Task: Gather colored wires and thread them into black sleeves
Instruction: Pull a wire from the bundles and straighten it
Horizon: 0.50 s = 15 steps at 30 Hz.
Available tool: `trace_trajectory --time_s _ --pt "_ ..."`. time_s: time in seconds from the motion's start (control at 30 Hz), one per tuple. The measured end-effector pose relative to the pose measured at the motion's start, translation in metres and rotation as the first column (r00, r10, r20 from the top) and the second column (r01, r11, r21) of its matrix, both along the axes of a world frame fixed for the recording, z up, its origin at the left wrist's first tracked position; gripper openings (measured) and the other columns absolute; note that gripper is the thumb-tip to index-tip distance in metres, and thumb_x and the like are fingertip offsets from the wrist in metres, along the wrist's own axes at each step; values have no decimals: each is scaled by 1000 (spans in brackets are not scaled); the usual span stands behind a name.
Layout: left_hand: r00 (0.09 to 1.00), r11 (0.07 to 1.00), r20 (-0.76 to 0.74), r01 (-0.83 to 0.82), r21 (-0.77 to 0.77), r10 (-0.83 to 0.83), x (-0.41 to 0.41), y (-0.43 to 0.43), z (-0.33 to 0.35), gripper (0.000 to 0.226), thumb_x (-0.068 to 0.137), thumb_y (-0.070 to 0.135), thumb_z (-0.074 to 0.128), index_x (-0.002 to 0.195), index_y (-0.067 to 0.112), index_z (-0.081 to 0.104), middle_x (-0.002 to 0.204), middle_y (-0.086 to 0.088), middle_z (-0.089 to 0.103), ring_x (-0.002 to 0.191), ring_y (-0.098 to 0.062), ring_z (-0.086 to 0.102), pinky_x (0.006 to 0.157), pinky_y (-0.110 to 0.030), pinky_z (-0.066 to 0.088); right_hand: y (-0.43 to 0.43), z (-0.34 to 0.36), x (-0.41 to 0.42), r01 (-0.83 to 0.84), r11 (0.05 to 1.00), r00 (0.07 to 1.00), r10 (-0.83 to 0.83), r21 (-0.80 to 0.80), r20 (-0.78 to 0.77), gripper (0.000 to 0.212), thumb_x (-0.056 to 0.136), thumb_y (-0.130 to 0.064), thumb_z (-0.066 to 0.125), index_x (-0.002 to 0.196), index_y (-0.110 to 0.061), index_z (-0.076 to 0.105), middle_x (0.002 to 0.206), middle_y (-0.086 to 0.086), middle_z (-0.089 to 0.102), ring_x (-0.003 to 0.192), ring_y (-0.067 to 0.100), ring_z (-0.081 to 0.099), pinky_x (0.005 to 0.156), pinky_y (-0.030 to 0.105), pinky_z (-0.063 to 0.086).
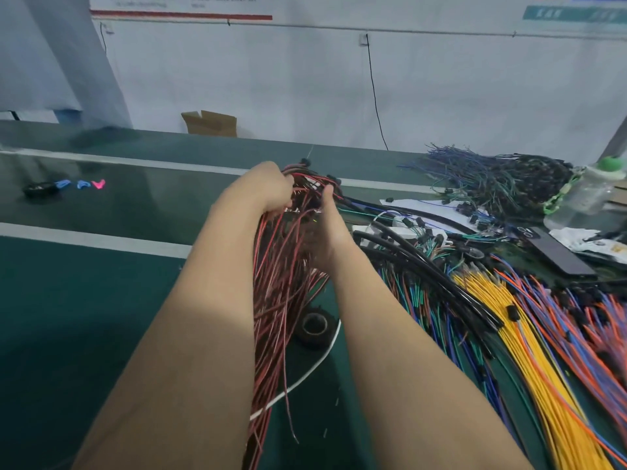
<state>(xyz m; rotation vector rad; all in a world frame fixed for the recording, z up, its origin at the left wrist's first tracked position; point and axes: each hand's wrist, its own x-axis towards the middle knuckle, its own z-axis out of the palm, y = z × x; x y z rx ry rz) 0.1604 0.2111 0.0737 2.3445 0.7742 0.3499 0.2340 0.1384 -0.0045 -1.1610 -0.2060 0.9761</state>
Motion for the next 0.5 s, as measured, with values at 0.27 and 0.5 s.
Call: trace_trajectory --time_s 0.27,0.5 --pt "977 994 -191 104 37 -95 -14 6 -13 74 74 65 62 126 15 48 124 -4 49 98 -17 54 80 -30 38 6 21 6 271 895 928 -144 354 -344 13 97 -8 49 84 -4 48 74 9 47 60 17 54 54 29 55" --pt "895 635 194 424 -646 -401 -28 -12 -22 21 79 25 65 89 8 59 60 -3 65 46 -7 59 49 -22 53 -8 87 29 391 661 909 -167 640 -382 23 99 -1 38 78 -9 39 48 2 37 30 9 39 35 15 38"
